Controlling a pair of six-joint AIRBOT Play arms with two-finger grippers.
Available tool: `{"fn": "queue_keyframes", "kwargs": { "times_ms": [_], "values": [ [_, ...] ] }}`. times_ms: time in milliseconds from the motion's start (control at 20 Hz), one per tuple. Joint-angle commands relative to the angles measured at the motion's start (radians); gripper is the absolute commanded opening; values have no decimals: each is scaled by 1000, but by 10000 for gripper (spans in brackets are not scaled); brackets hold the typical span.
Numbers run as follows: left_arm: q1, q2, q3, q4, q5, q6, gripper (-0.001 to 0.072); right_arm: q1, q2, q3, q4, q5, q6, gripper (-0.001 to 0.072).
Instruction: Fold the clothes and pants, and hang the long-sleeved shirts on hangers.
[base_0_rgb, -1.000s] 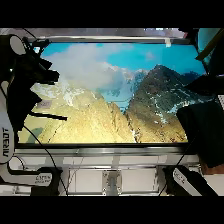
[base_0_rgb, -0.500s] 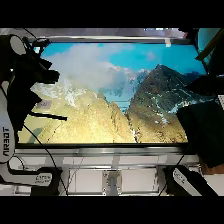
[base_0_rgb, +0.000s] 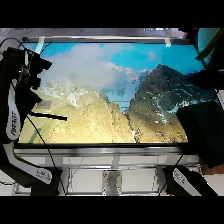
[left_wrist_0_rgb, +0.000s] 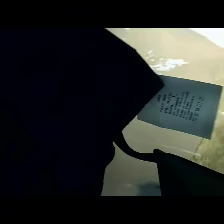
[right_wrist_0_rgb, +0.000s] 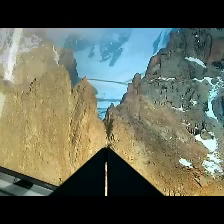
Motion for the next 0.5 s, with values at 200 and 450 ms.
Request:
{"fn": "queue_keyframes", "kwargs": {
  "times_ms": [200, 450],
  "values": [
    [135, -238, 0, 56, -89, 77, 704, 1, -1, 1, 0, -42, 0, 12],
    [146, -299, 0, 104, -8, 98, 530, 1, -1, 1, 0, -42, 1, 12]
  ]
}}
